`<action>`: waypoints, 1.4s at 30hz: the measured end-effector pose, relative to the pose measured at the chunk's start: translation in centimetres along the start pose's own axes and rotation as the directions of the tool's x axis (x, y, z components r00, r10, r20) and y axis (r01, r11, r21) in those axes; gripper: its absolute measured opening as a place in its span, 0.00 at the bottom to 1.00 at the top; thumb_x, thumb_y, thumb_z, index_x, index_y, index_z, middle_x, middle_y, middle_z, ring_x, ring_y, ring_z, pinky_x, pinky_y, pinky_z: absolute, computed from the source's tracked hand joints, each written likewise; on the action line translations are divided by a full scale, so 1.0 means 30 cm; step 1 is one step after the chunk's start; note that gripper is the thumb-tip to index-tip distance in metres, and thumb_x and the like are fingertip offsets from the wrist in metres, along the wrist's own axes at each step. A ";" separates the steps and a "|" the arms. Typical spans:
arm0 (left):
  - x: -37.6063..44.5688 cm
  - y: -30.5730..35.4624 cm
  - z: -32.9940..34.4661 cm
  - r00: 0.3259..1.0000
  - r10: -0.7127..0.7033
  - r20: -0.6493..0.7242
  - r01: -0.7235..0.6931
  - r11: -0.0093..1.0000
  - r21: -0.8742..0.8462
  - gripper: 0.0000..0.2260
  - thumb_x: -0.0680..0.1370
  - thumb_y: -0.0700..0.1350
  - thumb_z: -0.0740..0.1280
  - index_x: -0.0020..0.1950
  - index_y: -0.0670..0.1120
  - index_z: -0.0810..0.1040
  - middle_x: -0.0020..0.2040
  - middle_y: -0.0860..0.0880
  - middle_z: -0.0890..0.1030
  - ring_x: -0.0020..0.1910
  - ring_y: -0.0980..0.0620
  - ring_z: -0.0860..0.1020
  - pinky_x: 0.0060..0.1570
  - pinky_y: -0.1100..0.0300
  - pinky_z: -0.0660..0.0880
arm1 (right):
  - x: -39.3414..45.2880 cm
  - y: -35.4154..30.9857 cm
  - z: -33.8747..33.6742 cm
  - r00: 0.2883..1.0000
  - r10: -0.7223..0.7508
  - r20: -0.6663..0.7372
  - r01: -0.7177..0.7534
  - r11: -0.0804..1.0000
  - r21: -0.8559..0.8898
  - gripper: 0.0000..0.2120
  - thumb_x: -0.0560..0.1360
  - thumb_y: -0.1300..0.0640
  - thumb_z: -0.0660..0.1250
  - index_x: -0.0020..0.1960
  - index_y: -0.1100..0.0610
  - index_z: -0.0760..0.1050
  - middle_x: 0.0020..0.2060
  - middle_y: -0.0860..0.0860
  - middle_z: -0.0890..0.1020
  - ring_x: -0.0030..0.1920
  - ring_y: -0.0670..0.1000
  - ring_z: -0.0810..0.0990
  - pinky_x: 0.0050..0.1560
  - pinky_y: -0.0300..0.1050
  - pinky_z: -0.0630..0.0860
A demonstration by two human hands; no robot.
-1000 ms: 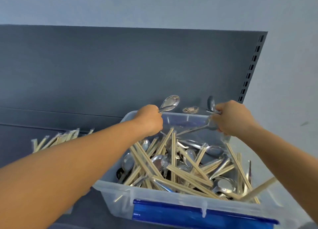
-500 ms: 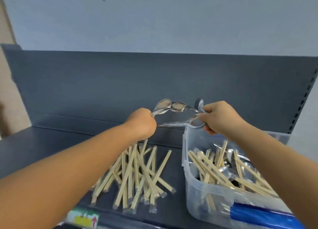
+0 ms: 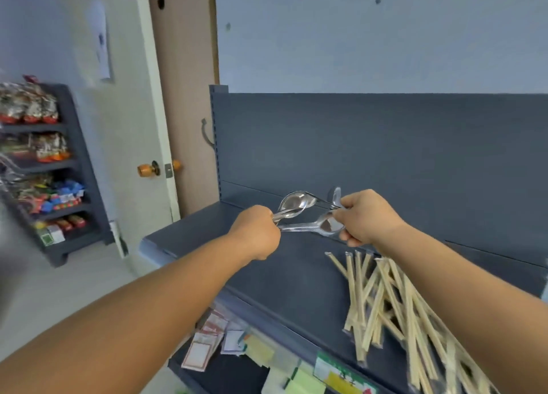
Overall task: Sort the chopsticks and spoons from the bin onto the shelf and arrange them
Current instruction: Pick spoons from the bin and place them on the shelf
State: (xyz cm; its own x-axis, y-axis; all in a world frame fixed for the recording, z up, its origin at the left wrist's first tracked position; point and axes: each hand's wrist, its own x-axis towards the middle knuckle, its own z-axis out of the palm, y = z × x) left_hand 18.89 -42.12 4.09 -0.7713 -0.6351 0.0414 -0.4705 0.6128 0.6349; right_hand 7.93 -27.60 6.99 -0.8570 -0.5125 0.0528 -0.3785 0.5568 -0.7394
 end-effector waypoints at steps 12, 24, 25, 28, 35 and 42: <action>0.426 -0.399 -0.071 0.985 -0.172 0.031 0.167 0.979 0.119 0.07 0.75 0.33 0.57 0.44 0.42 0.72 0.34 0.46 0.70 0.34 0.47 0.70 0.32 0.59 0.68 | 0.471 -0.162 0.519 0.970 -0.062 0.235 0.066 0.998 -0.009 0.08 0.74 0.65 0.57 0.46 0.62 0.75 0.36 0.57 0.85 0.39 0.58 0.85 0.47 0.54 0.82; 0.679 -0.565 -0.051 0.955 -0.272 0.116 0.253 0.955 0.155 0.05 0.76 0.34 0.63 0.49 0.41 0.76 0.45 0.42 0.80 0.44 0.43 0.82 0.47 0.51 0.81 | 0.684 -0.114 0.736 0.939 0.008 0.345 0.059 0.981 -0.183 0.21 0.72 0.67 0.59 0.63 0.54 0.70 0.49 0.53 0.80 0.48 0.56 0.80 0.43 0.44 0.74; 0.685 -0.573 -0.048 0.955 -0.272 0.120 0.253 0.955 0.156 0.05 0.76 0.34 0.63 0.50 0.41 0.76 0.46 0.42 0.80 0.45 0.43 0.82 0.48 0.51 0.81 | 0.681 -0.110 0.737 0.939 0.008 0.345 0.061 0.980 -0.189 0.23 0.73 0.66 0.60 0.66 0.53 0.68 0.50 0.51 0.78 0.48 0.54 0.79 0.43 0.42 0.72; 0.695 -0.595 -0.047 0.961 -0.255 0.108 0.235 0.958 0.164 0.09 0.77 0.35 0.60 0.55 0.40 0.73 0.49 0.42 0.79 0.46 0.43 0.80 0.46 0.52 0.79 | 0.663 -0.106 0.732 0.942 0.016 0.336 0.054 0.979 -0.196 0.22 0.75 0.66 0.60 0.67 0.52 0.67 0.50 0.49 0.76 0.49 0.52 0.77 0.44 0.43 0.75; 0.702 -0.635 -0.084 0.996 -0.082 0.036 0.072 0.971 0.229 0.10 0.78 0.37 0.60 0.59 0.40 0.73 0.54 0.41 0.78 0.52 0.42 0.77 0.43 0.58 0.68 | 0.574 -0.106 0.727 0.942 0.043 0.333 0.051 0.963 -0.266 0.18 0.76 0.62 0.60 0.63 0.50 0.71 0.48 0.47 0.75 0.46 0.50 0.75 0.42 0.40 0.71; 0.650 -0.688 -0.091 0.964 -0.011 0.266 -0.053 0.971 0.232 0.18 0.78 0.37 0.59 0.69 0.43 0.66 0.63 0.43 0.74 0.55 0.45 0.75 0.48 0.59 0.70 | 0.458 -0.117 0.803 0.890 0.027 0.456 0.174 0.903 -0.393 0.21 0.78 0.56 0.58 0.70 0.47 0.66 0.66 0.48 0.68 0.67 0.53 0.68 0.65 0.42 0.66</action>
State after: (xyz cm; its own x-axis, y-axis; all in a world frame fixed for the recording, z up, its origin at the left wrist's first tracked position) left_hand 14.72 -68.43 -6.09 -0.8522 -0.4938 -0.1729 -0.5158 0.7376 0.4358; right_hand 5.92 -52.34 -5.87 -0.6135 -0.7387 -0.2791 -0.6282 0.6707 -0.3944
